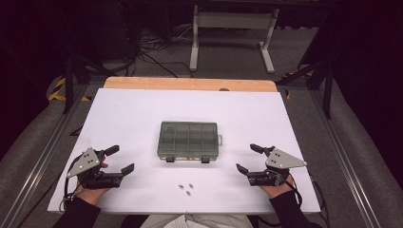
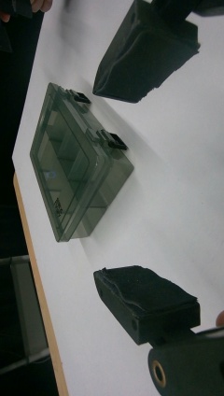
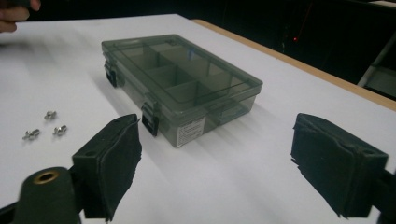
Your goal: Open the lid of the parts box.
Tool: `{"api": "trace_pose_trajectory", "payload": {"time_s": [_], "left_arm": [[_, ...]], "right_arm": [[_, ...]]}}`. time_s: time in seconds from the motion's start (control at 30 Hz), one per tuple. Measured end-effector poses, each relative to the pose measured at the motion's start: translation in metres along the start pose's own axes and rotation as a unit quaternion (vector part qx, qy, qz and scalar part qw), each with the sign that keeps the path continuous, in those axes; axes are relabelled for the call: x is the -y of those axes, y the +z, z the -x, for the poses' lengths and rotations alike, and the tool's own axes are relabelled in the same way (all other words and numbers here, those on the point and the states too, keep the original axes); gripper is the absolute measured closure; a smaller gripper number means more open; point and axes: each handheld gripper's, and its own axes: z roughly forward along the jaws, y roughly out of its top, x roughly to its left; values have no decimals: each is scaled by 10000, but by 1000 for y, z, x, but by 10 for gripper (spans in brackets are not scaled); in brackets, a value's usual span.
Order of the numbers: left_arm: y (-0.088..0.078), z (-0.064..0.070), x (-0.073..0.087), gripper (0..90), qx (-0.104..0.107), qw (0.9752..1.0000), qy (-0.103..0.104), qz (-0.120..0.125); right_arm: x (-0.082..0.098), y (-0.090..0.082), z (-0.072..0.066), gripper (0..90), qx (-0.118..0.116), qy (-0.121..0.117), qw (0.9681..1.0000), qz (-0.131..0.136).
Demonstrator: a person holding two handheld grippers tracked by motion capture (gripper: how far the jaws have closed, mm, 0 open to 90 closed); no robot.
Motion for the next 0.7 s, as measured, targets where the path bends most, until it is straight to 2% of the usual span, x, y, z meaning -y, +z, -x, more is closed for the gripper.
{"api": "trace_pose_trajectory", "payload": {"time_s": [0.07, 0.3, 0.47, 0.63, 0.7], "left_arm": [[0, 1, 0, 120, 12, 10000, -4, 26], [1, 1, 0, 123, 7, 10000, 2, 9], [3, 1, 0, 126, 36, 10000, -47, 11], [15, -2, -8, 128, 107, 9998, -142, 65], [21, -2, -12, 127, 116, 9999, -89, 57]], "right_arm": [[0, -2, 1, 190, 44, 55, 9999, 76], [0, -2, 1, 164, 76, 106, 9998, 121], [0, -2, 3, 163, 71, 228, 9996, 143], [-3, 5, 4, 151, 47, 234, 9996, 156], [-5, 10, 4, 147, 36, 232, 9996, 142]]}}
